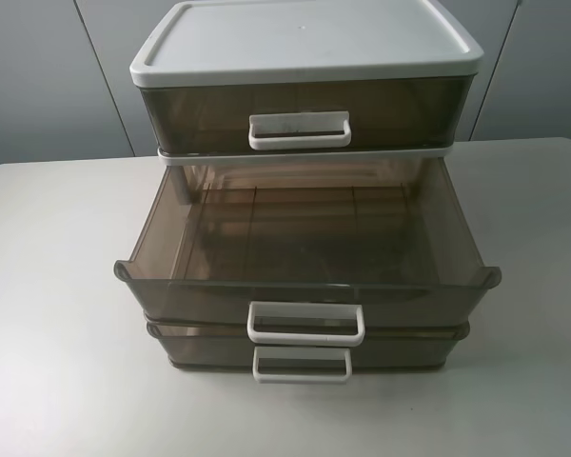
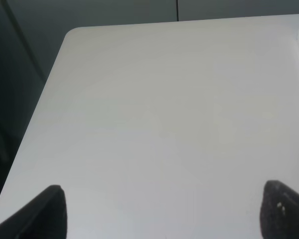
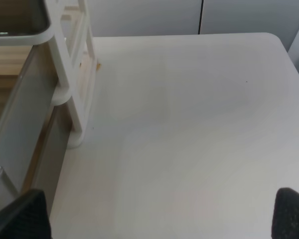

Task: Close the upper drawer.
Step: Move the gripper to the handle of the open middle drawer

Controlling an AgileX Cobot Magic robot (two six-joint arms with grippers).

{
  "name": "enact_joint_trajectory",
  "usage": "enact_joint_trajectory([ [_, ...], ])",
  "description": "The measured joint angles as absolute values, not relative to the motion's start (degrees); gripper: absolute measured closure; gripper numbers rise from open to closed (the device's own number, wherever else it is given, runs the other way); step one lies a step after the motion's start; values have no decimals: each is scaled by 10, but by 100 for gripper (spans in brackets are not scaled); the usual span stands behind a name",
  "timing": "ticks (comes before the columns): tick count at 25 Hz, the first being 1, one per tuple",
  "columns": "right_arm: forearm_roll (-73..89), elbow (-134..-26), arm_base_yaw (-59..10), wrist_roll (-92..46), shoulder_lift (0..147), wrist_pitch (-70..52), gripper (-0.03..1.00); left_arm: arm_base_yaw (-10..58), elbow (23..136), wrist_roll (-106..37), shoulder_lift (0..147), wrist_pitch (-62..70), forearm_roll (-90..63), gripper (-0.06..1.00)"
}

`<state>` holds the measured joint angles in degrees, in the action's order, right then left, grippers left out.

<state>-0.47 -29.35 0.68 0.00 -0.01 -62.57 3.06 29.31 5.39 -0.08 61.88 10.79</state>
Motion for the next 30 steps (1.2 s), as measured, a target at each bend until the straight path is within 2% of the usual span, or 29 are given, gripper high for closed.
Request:
enact_joint_trajectory([
  [15,-7,-300,7,4,-1,-618,30,31,293,54,-1,619,108,20],
  [20,-92,-339,7,13,40,-614,30,31,293,54,-1,619,108,20],
  [23,-156,-349,-21,27,114,-608,30,31,293,54,-1,619,108,20],
  [30,-237,-379,-144,62,282,-513,30,31,293,54,-1,619,108,20],
])
